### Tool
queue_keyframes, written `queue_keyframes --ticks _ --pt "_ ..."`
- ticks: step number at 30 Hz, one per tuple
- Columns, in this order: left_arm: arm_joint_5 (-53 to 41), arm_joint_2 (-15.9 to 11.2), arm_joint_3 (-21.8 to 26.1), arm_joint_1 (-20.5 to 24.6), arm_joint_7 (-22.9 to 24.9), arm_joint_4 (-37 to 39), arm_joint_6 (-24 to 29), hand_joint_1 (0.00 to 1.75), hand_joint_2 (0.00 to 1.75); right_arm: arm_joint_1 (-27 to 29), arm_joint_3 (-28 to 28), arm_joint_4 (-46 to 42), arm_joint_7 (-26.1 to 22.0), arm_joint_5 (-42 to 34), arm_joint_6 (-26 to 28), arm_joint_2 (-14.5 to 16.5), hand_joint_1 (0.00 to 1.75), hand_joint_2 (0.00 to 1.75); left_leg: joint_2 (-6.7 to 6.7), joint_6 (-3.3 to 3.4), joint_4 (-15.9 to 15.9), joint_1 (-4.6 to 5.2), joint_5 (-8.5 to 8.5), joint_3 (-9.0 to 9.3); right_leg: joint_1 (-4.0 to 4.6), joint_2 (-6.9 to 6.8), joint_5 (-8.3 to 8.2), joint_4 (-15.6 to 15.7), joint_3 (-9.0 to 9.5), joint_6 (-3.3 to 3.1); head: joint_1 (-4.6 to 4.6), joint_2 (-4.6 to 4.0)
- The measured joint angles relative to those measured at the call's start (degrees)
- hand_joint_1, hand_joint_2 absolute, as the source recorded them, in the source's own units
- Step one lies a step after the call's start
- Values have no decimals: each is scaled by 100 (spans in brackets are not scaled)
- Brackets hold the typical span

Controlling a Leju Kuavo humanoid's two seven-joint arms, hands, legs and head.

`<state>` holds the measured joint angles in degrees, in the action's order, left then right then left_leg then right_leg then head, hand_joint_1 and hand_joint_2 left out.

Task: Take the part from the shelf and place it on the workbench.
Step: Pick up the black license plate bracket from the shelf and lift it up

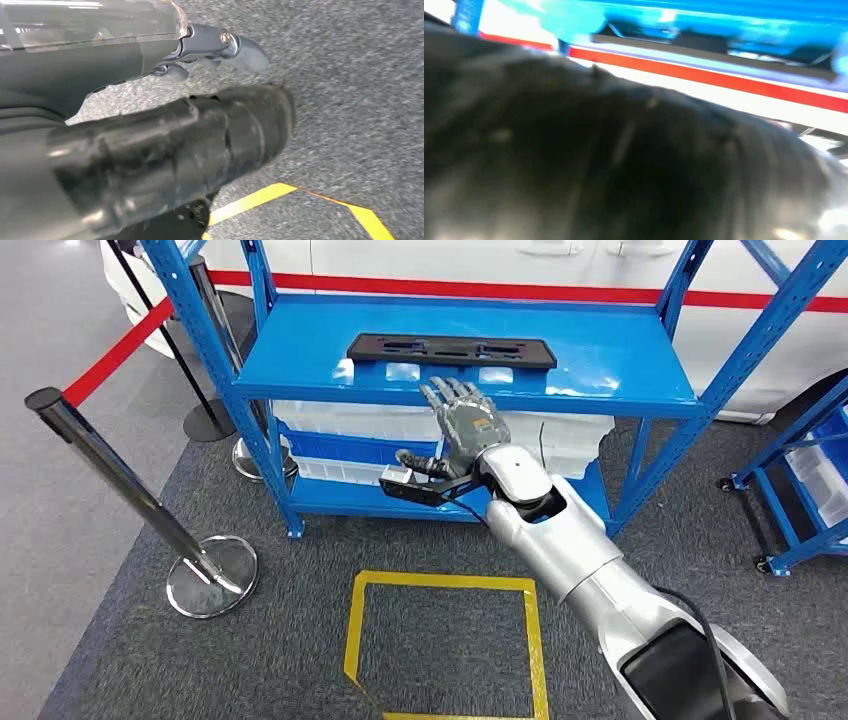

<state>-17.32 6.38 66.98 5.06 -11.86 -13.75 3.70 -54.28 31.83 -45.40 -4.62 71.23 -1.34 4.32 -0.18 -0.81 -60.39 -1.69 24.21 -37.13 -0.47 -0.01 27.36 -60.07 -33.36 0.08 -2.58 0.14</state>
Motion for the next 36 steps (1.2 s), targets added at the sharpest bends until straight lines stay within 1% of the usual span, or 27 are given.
queue_keyframes --ticks 2,3,4,5,6,8,9,10,11,12,13,14,15,17,19,20,21,23,24,25,26,28,29,30,31,34,36 --pt "-2 0 2 2 3 0 11 0 0 -4 5 7 -1 0 -2 -1 0 0 -2 42 7 6 9 8 -8 -2 10 12 17 22 0 1" --pt "-4 0 4 1 8 0 25 0 0 -7 9 13 -1 0 -3 -2 0 0 -3 84 20 5 16 24 -17 -3 31 -3 24 47 2 0" --pt "-5 1 7 -2 18 0 39 0 0 -16 11 20 0 0 -5 -4 0 0 -3 127 34 5 25 49 -28 -5 85 -86 -4 69 3 1" --pt "-8 1 8 -3 28 0 53 0 0 -27 11 28 1 0 -7 -11 0 0 -2 166 47 2 36 77 -35 -4 186 -284 -95 89 4 1" --pt "-13 1 9 -8 37 0 65 0 0 -34 11 40 2 -1 -8 -22 0 0 -1 197 54 6 51 100 -37 -4 320 -596 -255 100 7 1" --pt "-20 -1 11 -8 44 0 76 0 0 -33 11 87 14 -7 -10 -48 0 0 -5 243 54 26 88 136 -34 -3 571 -1350 -699 103 5 1" --pt "-22 -1 11 -8 45 0 78 0 0 -24 11 116 24 -11 -10 -62 0 0 -13 256 54 39 109 160 -31 -3 580 -1577 -869 94 5 1" --pt "-23 -2 12 -8 47 0 78 0 0 -18 12 146 39 -15 -9 -78 0 0 -23 264 53 53 132 191 -26 -2 480 -1605 -945 73 5 1" --pt "-25 -2 13 -10 47 0 77 0 0 -21 11 172 55 -17 -8 -93 0 0 -33 266 52 69 157 231 -13 0 273 -1416 -911 39 5 1" --pt "-31 0 13 -12 47 0 77 0 0 -36 11 197 75 -17 -7 -110 0 0 -40 264 55 83 185 275 8 1 -5 -1043 -785 -17 6 1" --pt "-39 9 14 -14 47 2 75 0 0 -62 10 222 97 -17 -5 -122 0 0 -42 259 59 97 210 311 34 1 -215 -670 -639 -79 0 1" --pt "-49 16 14 -13 47 4 74 0 0 -95 8 254 117 -17 -4 -133 0 0 -42 248 64 105 228 331 63 -2 -355 -344 -511 -133 0 1" --pt "-58 22 14 -10 47 7 73 0 0 -127 5 289 136 -17 -2 -142 0 0 -38 229 70 104 238 334 90 -5 -407 -136 -424 -173 -1 1" --pt "-71 25 14 1 49 9 70 0 0 -173 -21 373 168 -17 10 -164 0 0 -29 176 97 97 245 337 118 -5 -365 -3 -362 -197 1 1" --pt "-81 22 14 6 54 9 73 0 0 -199 -71 454 211 -9 31 -191 0 0 -15 126 68 96 291 351 73 -13 -368 110 -262 -205 -1 1" --pt "-83 22 14 5 61 9 76 0 0 -224 -95 496 234 -4 43 -205 0 0 -11 104 -60 98 362 304 45 -17 -373 169 -205 -213 -3 0" --pt "-85 21 14 0 67 10 81 0 0 -249 -116 540 258 3 54 -211 0 0 -7 85 -307 90 476 183 22 -23 -372 206 -154 -220 -4 0" --pt "-87 21 14 -4 82 11 91 0 0 -291 -155 644 292 10 67 -226 0 0 -7 41 -1014 71 729 -227 26 -20 -338 210 -115 -237 -6 0" --pt "-90 19 14 -5 86 11 97 0 0 -294 -174 695 310 13 69 -236 0 0 -6 17 -1284 61 773 -413 25 -20 -314 198 -102 -236 -7 1" --pt "-94 17 14 -9 89 11 101 0 0 -295 -192 743 327 14 69 -250 0 0 -4 -5 -1373 50 713 -516 21 -18 -285 178 -89 -228 -6 1" --pt "-99 15 15 -15 92 11 105 0 0 -300 -209 785 347 15 71 -265 0 0 -2 -22 -1250 39 548 -506 12 -15 -250 148 -76 -213 -7 1" --pt "-108 10 16 -27 98 11 110 0 0 -328 -247 851 375 26 74 -292 0 0 6 -45 -580 15 135 -241 -7 -8 -159 67 -51 -160 -6 1" --pt "-110 9 17 -30 101 12 111 0 0 -353 -269 884 389 39 75 -309 0 0 3 -33 -277 18 21 -106 -4 -2 -114 16 -55 -123 -6 1" --pt "-115 9 17 -28 102 13 112 0 0 -377 -290 916 397 58 78 -326 0 0 -2 -8 -88 24 -20 -21 7 2 -81 -17 -64 -88 -3 1" --pt "-119 10 18 -25 103 14 111 0 0 -396 -309 947 405 81 80 -344 0 0 -10 27 -25 38 10 9 19 5 -62 -32 -73 -57 -2 1" --pt "-127 12 19 -16 104 15 111 0 0 -430 -362 1021 410 119 86 -397 0 0 -20 148 15 38 22 42 11 5 -17 -49 -72 21 0 1" --pt "-128 13 19 -19 104 15 112 0 0 -460 -383 1054 411 119 90 -438 0 0 -15 219 55 20 31 95 -9 5 166 -395 -231 73 1 1"
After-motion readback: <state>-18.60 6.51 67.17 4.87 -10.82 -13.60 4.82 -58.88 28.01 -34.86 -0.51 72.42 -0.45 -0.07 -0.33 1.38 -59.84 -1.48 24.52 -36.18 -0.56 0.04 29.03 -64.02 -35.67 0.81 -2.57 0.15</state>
